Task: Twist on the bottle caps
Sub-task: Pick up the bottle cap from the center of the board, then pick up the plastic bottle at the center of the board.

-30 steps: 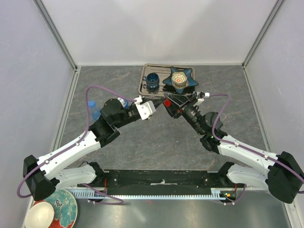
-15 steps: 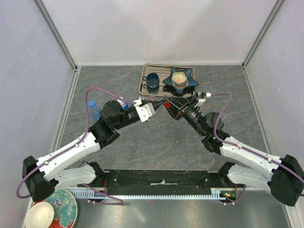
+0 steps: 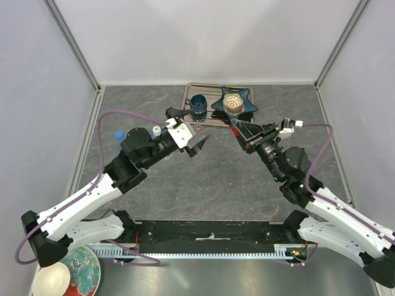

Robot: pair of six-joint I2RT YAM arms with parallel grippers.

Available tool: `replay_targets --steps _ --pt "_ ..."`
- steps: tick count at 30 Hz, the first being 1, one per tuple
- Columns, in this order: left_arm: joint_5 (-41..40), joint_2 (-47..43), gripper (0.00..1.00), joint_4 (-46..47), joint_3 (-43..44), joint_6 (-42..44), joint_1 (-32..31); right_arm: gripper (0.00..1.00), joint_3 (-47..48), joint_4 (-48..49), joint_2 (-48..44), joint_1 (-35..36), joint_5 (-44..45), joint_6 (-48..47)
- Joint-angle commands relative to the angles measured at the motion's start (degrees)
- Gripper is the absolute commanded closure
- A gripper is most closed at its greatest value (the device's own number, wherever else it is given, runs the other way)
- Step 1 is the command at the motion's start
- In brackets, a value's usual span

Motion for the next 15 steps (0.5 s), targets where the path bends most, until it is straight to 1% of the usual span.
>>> replay_targets --steps 1,2,3,4,5,6,7,8,10,11,15 --pt "-8.3 -0.5 0.01 -6.0 4.8 -8.8 1.2 0.68 8.7 -16.1 -4.3 -0.2 10.4 -12.7" --pt "-8.5 1.2 0.01 -10.8 6.6 -11.3 2.1 0.69 9.6 -17.9 -5.8 -0.2 11.9 -16.6" --pt "-5.7 4.0 0.01 -15.1 11.7 -13.8 5.4 0.69 11.1 -20.2 -6.9 -0.2 14.4 -18.5" --pt "-2.9 9.1 0.01 -19.1 14.3 -20.1 7.8 0.69 11.7 -21.4 -8.9 -0.2 15.5 -20.4" --pt "0.0 11.9 0.01 -26.4 16.6 -22.7 9.9 0.69 12.3 -22.3 -9.8 -0.3 16.7 -21.9" --pt "2.3 13.9 0.01 -28.6 19.8 -24.5 12.4 0.69 13.4 -24.5 -10.7 -0.2 18.4 -25.1" --pt "5.1 17.3 0.01 -30.5 20.8 -24.9 12.7 0.69 13.9 -25.2 -12.2 -0.2 19.3 -26.2" --pt "5.7 18.7 0.01 -32.4 21.6 -24.9 12.6 0.68 14.2 -26.0 -12.9 -0.2 19.8 -27.2" --pt "5.7 21.5 0.01 -33.6 23.8 -25.0 12.7 0.68 14.9 -27.2 -14.3 -0.2 20.7 -29.5" --pt "5.4 24.1 0.01 -33.8 24.5 -26.5 12.8 0.68 15.0 -27.4 -14.7 -0.2 20.8 -29.8" --pt "5.9 28.7 0.01 -29.4 24.6 -29.3 14.4 0.68 16.0 -28.2 -15.1 -0.2 20.9 -31.5"
